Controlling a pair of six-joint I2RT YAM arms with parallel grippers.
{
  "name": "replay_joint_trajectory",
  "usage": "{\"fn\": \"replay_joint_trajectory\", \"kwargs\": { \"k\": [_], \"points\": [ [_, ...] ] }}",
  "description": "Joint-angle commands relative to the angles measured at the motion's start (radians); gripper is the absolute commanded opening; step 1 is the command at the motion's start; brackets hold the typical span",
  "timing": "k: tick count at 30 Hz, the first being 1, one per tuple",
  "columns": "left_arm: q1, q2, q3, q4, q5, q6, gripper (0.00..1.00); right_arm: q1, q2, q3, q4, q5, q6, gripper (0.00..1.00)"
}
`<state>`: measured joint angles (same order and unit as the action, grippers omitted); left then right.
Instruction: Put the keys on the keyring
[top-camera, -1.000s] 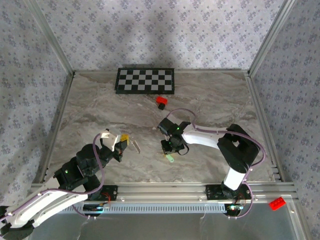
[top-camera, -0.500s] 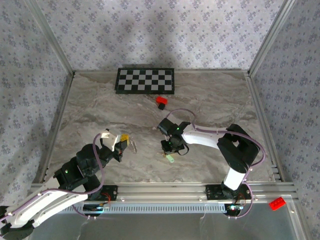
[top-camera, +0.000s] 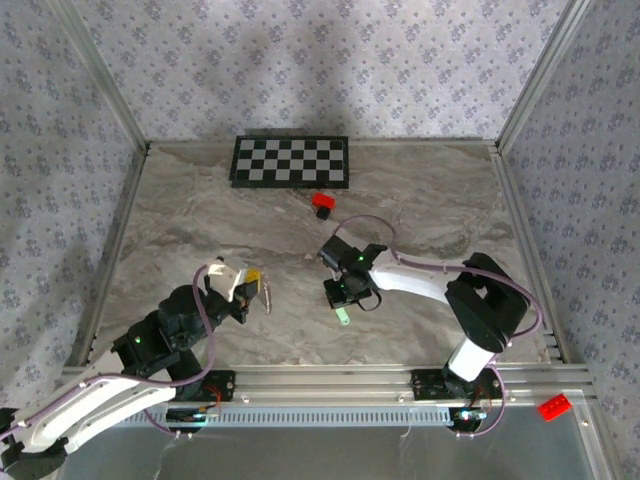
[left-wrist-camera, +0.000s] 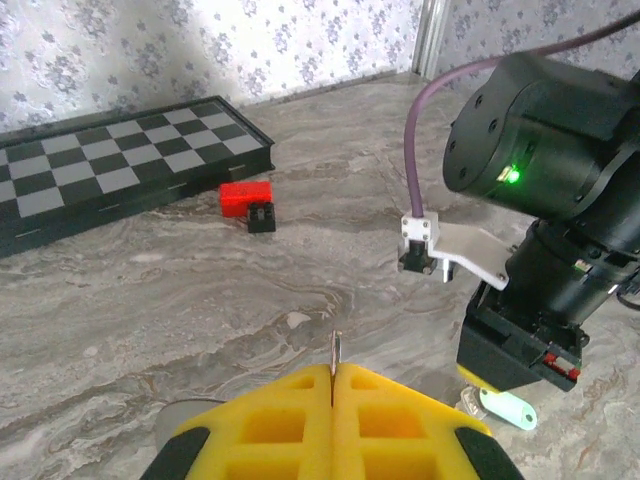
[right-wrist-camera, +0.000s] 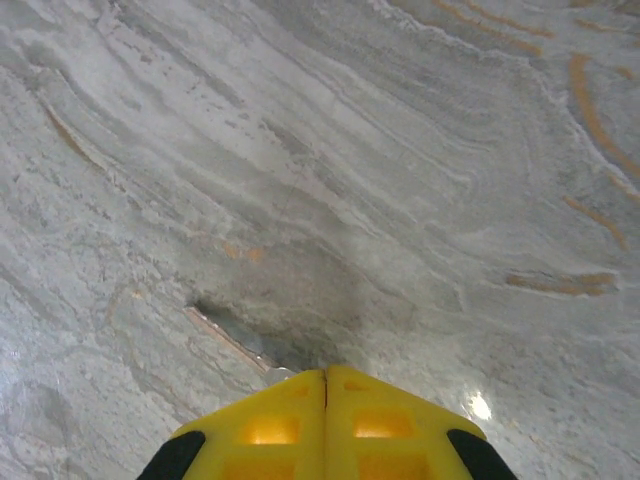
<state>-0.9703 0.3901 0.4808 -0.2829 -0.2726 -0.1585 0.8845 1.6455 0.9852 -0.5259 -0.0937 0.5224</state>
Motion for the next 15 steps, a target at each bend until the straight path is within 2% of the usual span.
{"fn": "replay_joint_trajectory", "kwargs": {
  "k": [1, 9, 15],
  "points": [
    [0.001, 0.012, 0.029, 0.073, 0.043, 0.011, 0.0, 0.017, -0.086, -0.04, 0.023, 0.034, -0.04, 0.02],
    [0.0, 0.044, 0.064, 0.091, 0.149, 0.028, 0.0, 0.045, -0.344, -0.166, 0.199, 0.052, -0.173, 0.0],
    [-0.005, 0.039, 0.079, 0.11, 0.255, 0.04, 0.0, 0.072, -0.628, -0.308, 0.403, -0.022, -0.315, 0.0]
  ]
}}
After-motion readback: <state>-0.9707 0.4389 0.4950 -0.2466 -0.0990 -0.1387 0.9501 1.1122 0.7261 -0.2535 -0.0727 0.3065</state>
